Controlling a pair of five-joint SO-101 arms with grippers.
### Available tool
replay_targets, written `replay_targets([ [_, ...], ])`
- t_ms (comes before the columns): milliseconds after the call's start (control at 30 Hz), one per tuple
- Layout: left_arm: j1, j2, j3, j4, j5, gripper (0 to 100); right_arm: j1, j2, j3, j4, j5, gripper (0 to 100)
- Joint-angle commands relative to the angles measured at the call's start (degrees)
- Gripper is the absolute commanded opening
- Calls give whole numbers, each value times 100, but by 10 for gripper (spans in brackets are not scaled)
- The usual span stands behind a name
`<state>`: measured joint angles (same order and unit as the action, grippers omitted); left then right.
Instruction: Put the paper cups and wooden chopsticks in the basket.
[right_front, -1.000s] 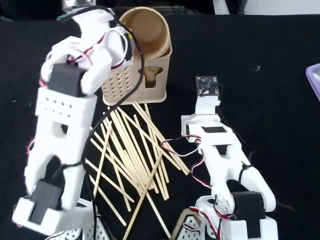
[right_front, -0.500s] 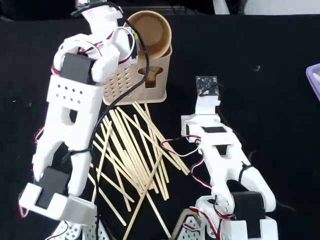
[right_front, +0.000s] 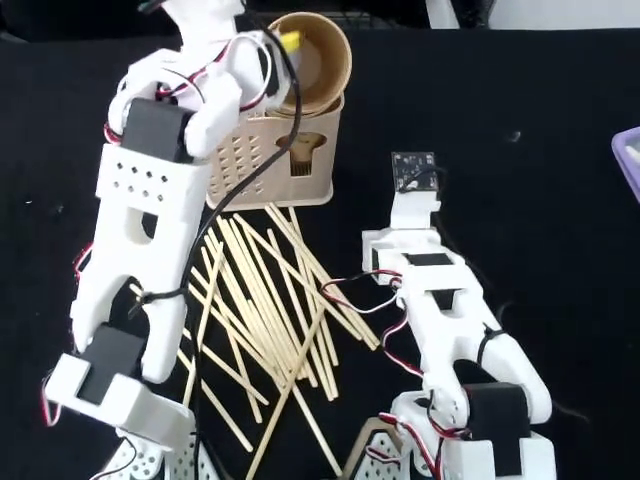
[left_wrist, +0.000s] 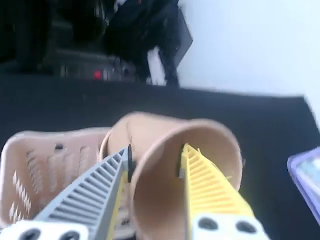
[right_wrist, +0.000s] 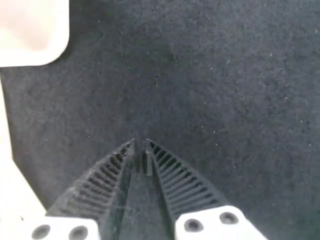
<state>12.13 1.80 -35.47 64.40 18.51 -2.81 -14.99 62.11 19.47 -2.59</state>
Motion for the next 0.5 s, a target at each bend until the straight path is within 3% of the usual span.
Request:
replay_targets([
  [0,13,229,-374,-545,44,177,79,-119,-4,-105,0,28],
  [200,4,484,-374,-1037,26,177,79,-119,-4,-105,0,28],
  [467,-259,448,-488,-1073,18,177,79,-119,-4,-105,0,28],
])
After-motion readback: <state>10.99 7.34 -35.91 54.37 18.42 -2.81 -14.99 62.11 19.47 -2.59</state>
